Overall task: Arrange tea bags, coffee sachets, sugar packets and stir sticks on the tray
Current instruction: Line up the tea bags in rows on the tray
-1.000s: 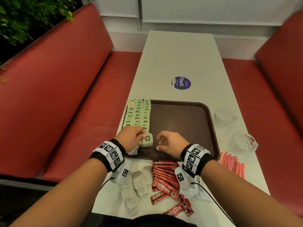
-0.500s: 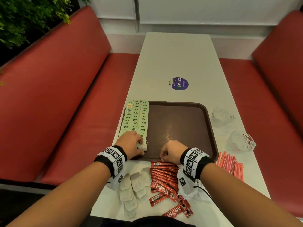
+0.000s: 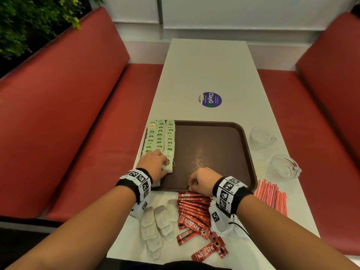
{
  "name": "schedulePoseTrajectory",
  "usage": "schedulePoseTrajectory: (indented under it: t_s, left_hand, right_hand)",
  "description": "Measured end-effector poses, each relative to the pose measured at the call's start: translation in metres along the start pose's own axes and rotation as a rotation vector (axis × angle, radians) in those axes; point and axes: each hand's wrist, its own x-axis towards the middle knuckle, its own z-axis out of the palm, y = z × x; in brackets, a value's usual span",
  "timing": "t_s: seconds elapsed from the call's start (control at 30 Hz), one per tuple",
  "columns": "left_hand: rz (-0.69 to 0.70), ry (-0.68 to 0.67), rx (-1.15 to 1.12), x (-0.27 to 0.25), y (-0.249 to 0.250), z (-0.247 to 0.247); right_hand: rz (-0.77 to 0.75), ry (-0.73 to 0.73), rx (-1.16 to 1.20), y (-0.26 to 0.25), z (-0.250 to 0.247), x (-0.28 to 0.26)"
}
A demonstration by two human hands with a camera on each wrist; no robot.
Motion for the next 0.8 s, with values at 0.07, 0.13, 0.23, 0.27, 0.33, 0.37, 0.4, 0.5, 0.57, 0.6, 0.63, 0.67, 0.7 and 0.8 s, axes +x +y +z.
schedulePoseTrajectory:
  t_s: [0.07, 0.13, 0.23, 0.27, 0.33, 0.37, 0.4, 0.5, 0.57, 0.6, 0.63, 0.67, 0.7, 0.8]
  left_hand:
    - [0.006, 0.011, -0.006, -0.002, 0.001, -0.003]
    - [0.015, 0.040, -0.041, -0.008, 0.004, -0.007]
    - [0.061, 0.095, -0.119, -0.029, 0.006, -0.012]
    - [0.079, 0.093, -0.144, -0.039, 0.006, -0.014]
    - [0.117, 0.039, -0.174, -0.060, 0.005, -0.016]
    - [0.137, -0.002, -0.172, -0.070, 0.004, -0.015]
    - [0.153, -0.045, -0.167, -0.080, 0.001, -0.014]
    - [0.148, -0.158, -0.131, -0.105, -0.009, -0.007]
    - [0.112, -0.238, -0.109, -0.119, -0.015, 0.000]
    - [0.093, -0.272, -0.109, -0.124, -0.017, 0.004]
    - [0.076, -0.296, -0.114, -0.129, -0.018, 0.008]
    - [0.066, -0.306, -0.118, -0.133, -0.019, 0.011]
    - [0.062, -0.303, -0.119, -0.136, -0.020, 0.014]
    - [0.057, -0.262, -0.114, -0.143, -0.020, 0.018]
  right_hand:
    - [-0.013, 0.020, -0.014, -0.003, 0.000, -0.001]
    - [-0.045, 0.060, -0.009, -0.009, 0.001, -0.004]
    - [-0.156, 0.104, -0.008, -0.024, 0.006, -0.007]
    - [-0.196, 0.101, -0.014, -0.031, 0.008, -0.009]
    - [-0.267, 0.072, -0.038, -0.042, 0.015, -0.012]
    - [-0.295, 0.050, -0.063, -0.047, 0.020, -0.012]
    - [-0.312, 0.023, -0.097, -0.052, 0.025, -0.012]
    - [-0.353, -0.026, -0.216, -0.061, 0.044, -0.008]
    - [-0.359, -0.044, -0.271, -0.064, 0.057, -0.004]
    - [-0.358, -0.048, -0.304, -0.067, 0.062, -0.003]
    - [-0.361, -0.048, -0.342, -0.069, 0.065, -0.004]
    - [-0.372, -0.042, -0.381, -0.072, 0.067, -0.005]
    - [-0.390, -0.034, -0.418, -0.074, 0.069, -0.006]
    - [-0.425, -0.027, -0.492, -0.079, 0.069, -0.008]
